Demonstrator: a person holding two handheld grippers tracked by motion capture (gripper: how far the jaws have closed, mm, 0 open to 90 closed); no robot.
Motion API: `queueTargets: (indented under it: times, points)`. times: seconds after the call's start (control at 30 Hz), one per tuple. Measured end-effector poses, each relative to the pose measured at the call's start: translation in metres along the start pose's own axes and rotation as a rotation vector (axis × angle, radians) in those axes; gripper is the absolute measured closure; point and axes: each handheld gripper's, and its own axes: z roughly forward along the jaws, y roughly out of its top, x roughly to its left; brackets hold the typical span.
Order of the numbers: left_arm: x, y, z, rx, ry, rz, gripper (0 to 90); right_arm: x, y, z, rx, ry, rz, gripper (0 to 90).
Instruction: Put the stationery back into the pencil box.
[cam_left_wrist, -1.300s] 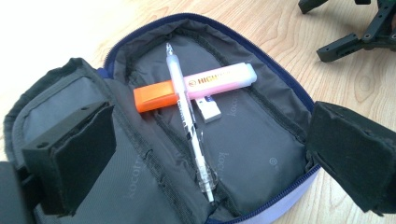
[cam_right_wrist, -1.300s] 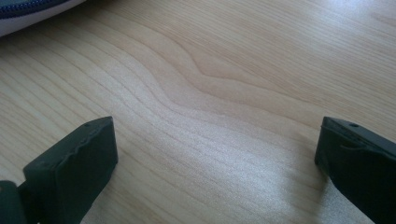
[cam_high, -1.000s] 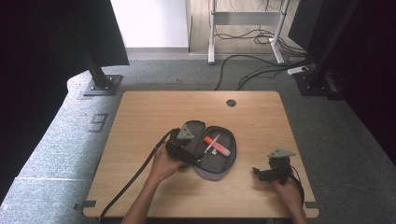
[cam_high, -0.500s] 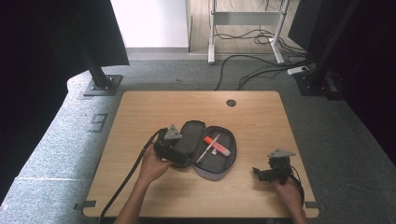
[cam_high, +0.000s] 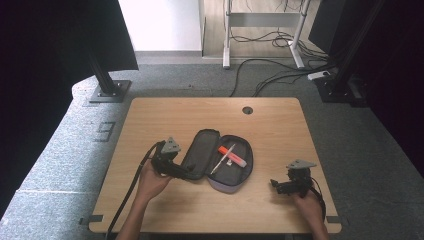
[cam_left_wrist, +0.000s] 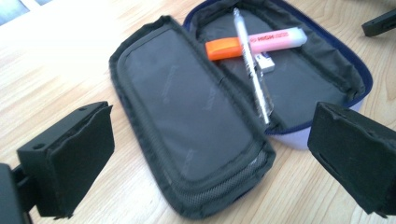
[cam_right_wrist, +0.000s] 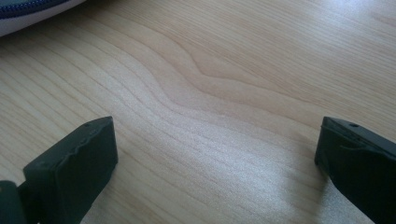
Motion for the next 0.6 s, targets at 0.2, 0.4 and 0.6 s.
queueTargets:
  times: [0.2,0.4,0.6]
  points:
    - [0.006,-0.015,-0.011,-0.004,0.016,-0.025,0.1,0.0,0.0,0.0,0.0,0.0,0.0,0.0]
    - [0.012,-0.031,-0.019,-0.008,0.028,-0.051,0.0,0.0,0.0,0.0,0.0,0.0,0.0,0.0]
    - [0.014,-0.05,-0.024,-0.001,0.032,-0.069,0.0,0.0,0.0,0.0,0.0,0.0,0.0,0.0]
